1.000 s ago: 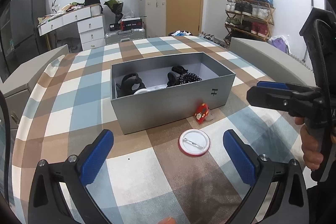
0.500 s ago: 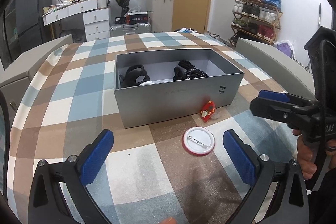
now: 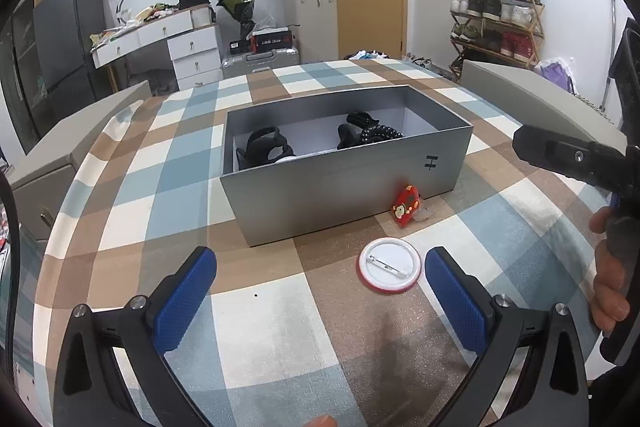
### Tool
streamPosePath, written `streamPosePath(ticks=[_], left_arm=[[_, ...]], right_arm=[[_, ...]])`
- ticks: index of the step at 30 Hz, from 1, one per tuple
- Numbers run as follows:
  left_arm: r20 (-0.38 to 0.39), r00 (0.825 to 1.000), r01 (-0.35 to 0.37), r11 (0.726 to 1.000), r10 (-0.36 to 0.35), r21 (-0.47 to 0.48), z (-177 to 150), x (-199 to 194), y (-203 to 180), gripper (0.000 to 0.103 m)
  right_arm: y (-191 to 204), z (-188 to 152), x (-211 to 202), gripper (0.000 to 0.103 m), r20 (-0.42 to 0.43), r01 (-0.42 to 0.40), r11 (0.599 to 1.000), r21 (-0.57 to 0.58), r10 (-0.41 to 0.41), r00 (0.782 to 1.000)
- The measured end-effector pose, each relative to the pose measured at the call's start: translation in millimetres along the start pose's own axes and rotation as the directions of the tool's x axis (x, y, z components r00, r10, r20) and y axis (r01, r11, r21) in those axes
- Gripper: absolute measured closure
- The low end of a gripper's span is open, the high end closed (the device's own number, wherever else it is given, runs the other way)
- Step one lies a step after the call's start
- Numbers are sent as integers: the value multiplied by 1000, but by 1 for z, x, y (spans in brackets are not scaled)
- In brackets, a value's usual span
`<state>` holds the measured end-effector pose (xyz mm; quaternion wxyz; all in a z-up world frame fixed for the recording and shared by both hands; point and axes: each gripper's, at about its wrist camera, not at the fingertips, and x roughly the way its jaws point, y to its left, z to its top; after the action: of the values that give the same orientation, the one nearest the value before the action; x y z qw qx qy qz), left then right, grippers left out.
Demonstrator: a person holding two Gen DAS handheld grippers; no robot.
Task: Organize jewelry
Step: 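Withdraw both open tools from the box toward the remaining red ring, then reach the right tool down and grasp the red ring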
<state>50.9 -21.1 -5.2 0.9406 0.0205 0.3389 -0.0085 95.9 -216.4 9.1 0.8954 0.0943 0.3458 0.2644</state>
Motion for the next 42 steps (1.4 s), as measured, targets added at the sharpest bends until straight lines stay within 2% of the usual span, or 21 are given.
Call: streamPosePath(ticks=[6,19,25,28,31,33,37,39,42], left_arm=[[-26,1000,5,1000,-6,-14,1,4,3,1],[-24,1000,3,1000,-3,1,-1,1,0,1],[-14,1000,14,1000,-14,-8,-1,-2,3,1],[-11,1000,7,1000,-7,-29,-1,-3,8,1],[-12,1000,3,1000,-4,-29,-2,-4,10,1],[-6,1000,8,1000,-8,-25,-2,-5,8,1],[0,1000,11,1000,-11,7,-3,-6,4,1],[-10,1000,4,1000,-4,20,-4,-7,5,1],[-12,1000,10,1000,-10,8,-7,-10,13,1]], right_arm=[[-1,1,9,0,-46,27,1000,-1,-27,999],[8,-4,15,0,-81,38,998,-55,-42,996],[17,-4,29,0,-156,16,995,-98,-31,987],[22,-6,42,0,-217,17,993,-114,-42,975],[28,-8,50,11,-246,10,989,-144,-46,968],[31,-11,56,26,-276,8,986,-164,-54,960],[38,-13,62,35,-307,6,978,-208,-71,949],[41,-12,65,49,-313,13,976,-217,-82,946],[44,-10,71,63,-319,23,973,-229,-98,943]])
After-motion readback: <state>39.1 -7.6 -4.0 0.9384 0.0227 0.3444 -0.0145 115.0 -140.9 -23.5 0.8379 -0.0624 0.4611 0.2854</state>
